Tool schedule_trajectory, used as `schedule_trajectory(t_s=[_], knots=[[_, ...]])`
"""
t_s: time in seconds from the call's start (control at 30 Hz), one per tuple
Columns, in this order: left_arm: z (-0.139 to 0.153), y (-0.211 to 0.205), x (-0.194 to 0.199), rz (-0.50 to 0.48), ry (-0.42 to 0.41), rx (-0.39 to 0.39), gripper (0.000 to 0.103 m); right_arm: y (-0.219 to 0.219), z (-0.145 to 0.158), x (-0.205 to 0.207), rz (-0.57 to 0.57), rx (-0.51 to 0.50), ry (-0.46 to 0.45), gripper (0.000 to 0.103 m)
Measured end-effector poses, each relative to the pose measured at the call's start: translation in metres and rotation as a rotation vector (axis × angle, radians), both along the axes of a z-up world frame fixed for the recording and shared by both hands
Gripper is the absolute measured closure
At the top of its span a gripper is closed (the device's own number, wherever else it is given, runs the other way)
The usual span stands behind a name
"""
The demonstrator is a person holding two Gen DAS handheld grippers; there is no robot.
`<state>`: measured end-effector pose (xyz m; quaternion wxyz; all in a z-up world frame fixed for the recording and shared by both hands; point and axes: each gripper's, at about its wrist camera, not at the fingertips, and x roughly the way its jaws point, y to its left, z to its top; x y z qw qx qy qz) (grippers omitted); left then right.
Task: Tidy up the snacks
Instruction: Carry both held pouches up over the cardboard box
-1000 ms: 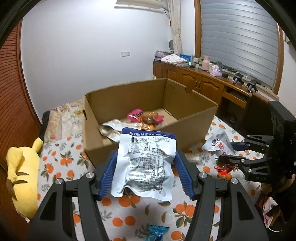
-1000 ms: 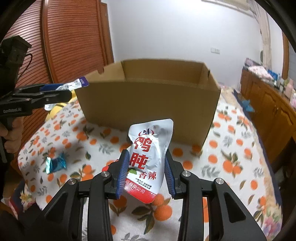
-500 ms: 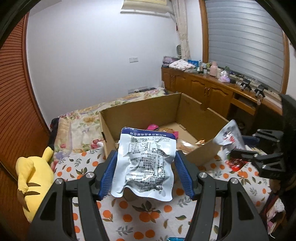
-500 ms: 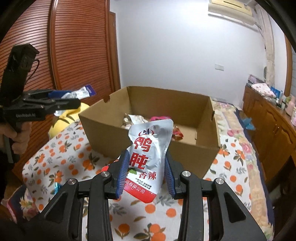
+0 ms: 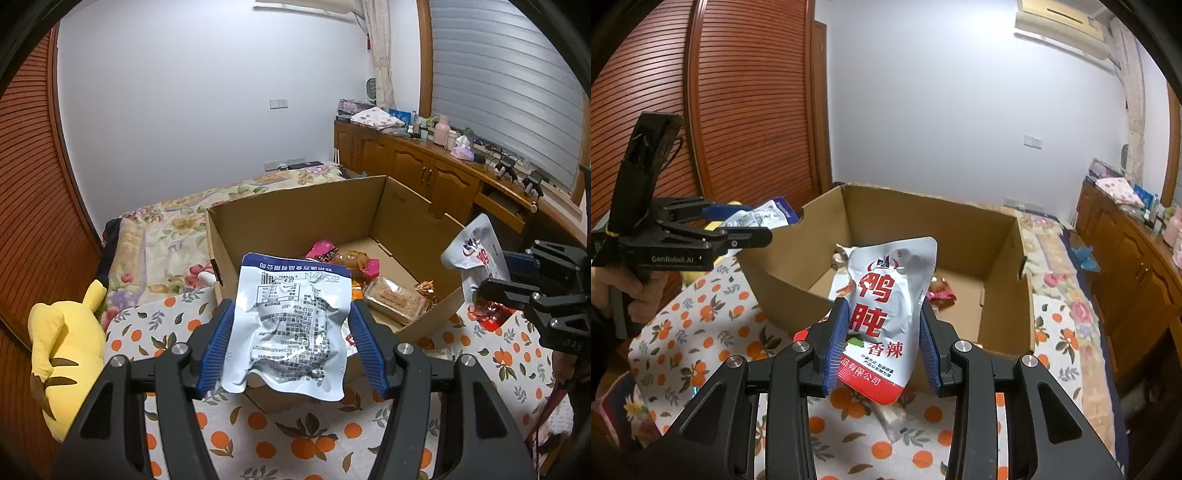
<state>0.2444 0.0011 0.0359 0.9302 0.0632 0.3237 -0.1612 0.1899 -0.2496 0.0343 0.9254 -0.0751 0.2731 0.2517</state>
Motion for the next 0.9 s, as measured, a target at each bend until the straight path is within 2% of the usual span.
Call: schedule_trajectory(t_s=[0.33, 0.6, 0.9], knots=[[0.0, -0.008, 0.017, -0.003, 0.028, 0.003, 0.041, 0.007, 0.003, 0.031, -0.014, -0.022, 0.034, 0.067], [-0.006, -0.013, 0.031, 0.009, 0.045, 0.006, 0.04, 0.006, 0.004, 0.057, -0.03, 0.009, 0.085, 0.067], [-0.018, -0.015, 0.04, 0.011, 0.062, 0.02, 0.04, 0.018, -0.013, 0.079, -0.05, -0.025, 0.126, 0.067]])
